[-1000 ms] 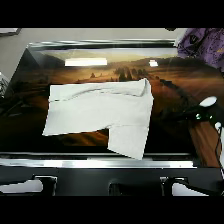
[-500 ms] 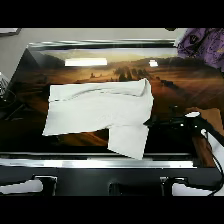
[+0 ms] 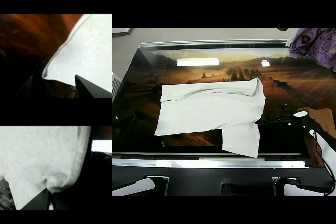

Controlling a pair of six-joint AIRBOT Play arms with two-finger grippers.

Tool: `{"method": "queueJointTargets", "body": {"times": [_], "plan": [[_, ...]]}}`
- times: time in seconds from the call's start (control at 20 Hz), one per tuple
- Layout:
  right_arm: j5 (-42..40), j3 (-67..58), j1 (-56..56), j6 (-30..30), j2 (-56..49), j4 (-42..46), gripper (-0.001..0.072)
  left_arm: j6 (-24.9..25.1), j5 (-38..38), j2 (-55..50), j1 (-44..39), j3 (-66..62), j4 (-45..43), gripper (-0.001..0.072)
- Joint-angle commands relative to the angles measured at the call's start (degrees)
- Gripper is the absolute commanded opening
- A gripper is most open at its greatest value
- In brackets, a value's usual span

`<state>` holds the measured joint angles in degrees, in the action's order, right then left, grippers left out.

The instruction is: Fold the clothes and pants, and hang the long-sleeved shirts on hangers.

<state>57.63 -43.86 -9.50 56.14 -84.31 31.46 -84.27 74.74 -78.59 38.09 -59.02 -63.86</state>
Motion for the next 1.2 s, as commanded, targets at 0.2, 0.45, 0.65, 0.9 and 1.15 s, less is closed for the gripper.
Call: {"method": "queueJointTargets", "body": {"times": [0.2,0.45,0.65,0.9,1.15], "plan": [[0.3,0.0,0.1,2.4,3.6,-0.8,0.0031,10.9,-4.8,-2.1,2.3,12.9,7.0,0.0614],[0.6,0.0,0.1,5.2,3.6,-0.8,0.0031,11.9,-6.4,-4.8,-1.9,12.9,9.5,0.0595],[0.3,0.0,0.1,6.7,4.9,-0.7,0.003,11.9,-6.5,-5.4,-4.3,12.8,10.0,0.0016],[-2.1,-5.3,2.3,7.4,11.6,3.6,0.0028,5.6,-5.8,-4.4,-9.2,4.3,10.9,0.0013],[-5.4,-29.0,11.3,23.5,12.5,28.1,0.0029,-1.3,-5.8,-2.5,-19.3,-25.2,7.5,0.0013]]}}
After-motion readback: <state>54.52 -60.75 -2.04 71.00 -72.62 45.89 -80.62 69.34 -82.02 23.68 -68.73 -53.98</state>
